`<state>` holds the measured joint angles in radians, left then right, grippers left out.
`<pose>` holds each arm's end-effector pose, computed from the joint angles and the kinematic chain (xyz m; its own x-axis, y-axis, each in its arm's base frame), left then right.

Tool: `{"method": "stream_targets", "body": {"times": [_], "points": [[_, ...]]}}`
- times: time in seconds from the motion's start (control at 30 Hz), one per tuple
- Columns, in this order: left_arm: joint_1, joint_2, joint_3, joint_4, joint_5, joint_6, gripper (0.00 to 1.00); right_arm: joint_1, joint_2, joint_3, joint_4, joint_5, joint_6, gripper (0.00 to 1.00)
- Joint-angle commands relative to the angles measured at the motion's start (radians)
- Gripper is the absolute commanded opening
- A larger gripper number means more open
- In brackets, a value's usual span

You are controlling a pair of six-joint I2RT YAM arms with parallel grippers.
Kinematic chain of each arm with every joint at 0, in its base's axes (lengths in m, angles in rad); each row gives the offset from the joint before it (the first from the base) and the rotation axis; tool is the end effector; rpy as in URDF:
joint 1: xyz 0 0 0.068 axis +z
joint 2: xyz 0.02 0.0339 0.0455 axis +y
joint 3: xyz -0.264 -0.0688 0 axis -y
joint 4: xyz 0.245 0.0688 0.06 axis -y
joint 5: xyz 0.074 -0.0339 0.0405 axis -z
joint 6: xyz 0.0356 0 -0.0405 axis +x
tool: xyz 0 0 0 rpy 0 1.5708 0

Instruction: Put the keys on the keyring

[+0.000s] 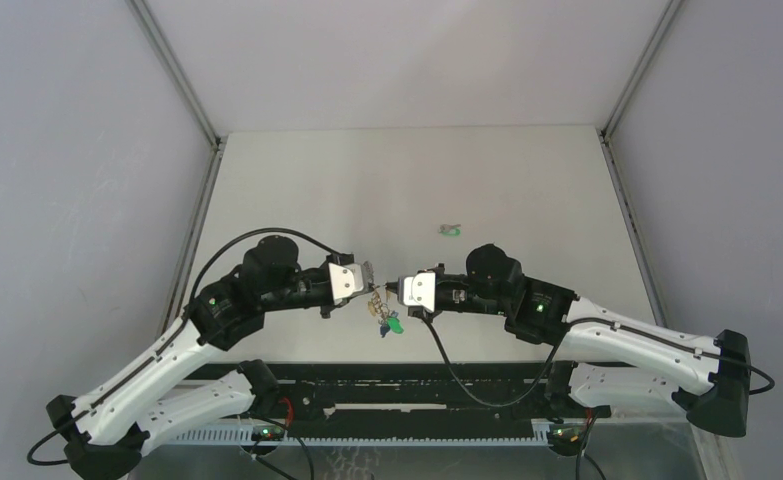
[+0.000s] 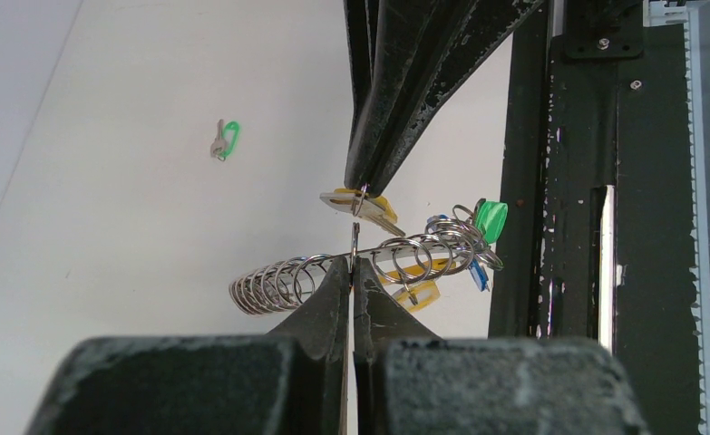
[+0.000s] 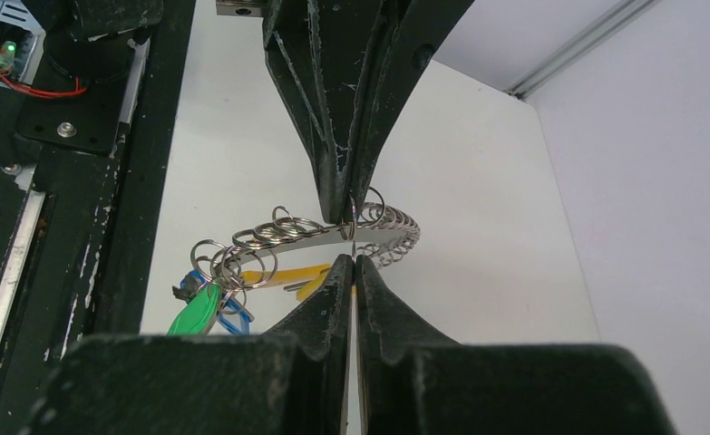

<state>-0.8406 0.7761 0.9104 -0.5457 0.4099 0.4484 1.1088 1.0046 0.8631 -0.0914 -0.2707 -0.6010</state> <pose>0.0989 -0.1317 0.3480 0.1615 0.4157 -0.8950 0.9510 0.1769 0.2537 0.0961 0.2144 0.3362 0.4685 -0.2816 -0.8374 -0.8652 0.0453 -0.4993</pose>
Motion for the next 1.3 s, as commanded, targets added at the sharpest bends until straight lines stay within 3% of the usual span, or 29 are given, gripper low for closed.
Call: {"method": "stream_targets", "body": {"times": [0.0,1.07,1.27], "points": [[-0.007,-0.007,-0.013,0.039,0.001,0.02,0.0,0.011,-0.005,0.047,0.017,0.015,-0.014,0.0],[-0.028,-0.042,-0.009,0.023,-0.046,0.039,0.0,0.036,-0.017,0.071,-0.02,0.039,-0.012,0.0],[-0.119,-0.03,0.023,-0.026,-0.197,0.109,0.0,0.039,-0.015,0.132,-0.07,0.017,-0.02,0.0]]}}
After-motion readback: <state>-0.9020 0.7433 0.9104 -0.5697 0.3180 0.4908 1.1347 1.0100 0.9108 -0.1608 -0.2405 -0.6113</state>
